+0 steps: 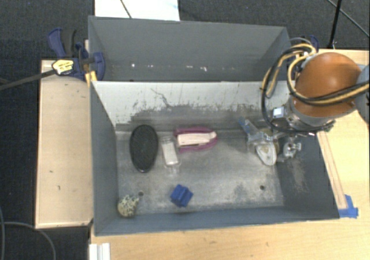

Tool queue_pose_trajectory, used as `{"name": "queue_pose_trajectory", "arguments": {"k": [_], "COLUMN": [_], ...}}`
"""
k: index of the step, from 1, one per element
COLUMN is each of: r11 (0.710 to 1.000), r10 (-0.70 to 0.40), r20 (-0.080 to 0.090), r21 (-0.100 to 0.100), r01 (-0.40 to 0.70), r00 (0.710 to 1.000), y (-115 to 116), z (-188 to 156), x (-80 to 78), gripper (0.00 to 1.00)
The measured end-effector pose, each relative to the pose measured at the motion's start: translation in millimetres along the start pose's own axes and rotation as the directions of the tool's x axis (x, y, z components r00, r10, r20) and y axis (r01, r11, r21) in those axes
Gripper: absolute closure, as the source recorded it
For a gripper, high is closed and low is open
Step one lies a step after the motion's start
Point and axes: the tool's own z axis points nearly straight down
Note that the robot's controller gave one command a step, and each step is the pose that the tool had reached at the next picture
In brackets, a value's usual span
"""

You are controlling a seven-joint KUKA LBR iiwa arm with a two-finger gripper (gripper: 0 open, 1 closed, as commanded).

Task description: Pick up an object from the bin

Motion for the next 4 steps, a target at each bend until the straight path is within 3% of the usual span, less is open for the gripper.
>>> {"name": "queue_pose_trajectory", "arguments": {"k": [1,2,3,4], "r11": [1.0,1.0,1.0,1.0], "r10": [0.008,0.01,0.013,0.009], "r20": [-0.007,-0.002,-0.007,-0.015], "r21": [0.003,0.003,0.003,0.012], "r01": [-0.008,-0.01,-0.013,-0.008], "r00": [1.0,1.0,1.0,1.0], "y": [-1,-1,-2,15], "z": [1,1,0,-116], "x": [5.6,2.4,5.3,-17.3], "gripper": [1.0,0.0,1.0,1.0]}}
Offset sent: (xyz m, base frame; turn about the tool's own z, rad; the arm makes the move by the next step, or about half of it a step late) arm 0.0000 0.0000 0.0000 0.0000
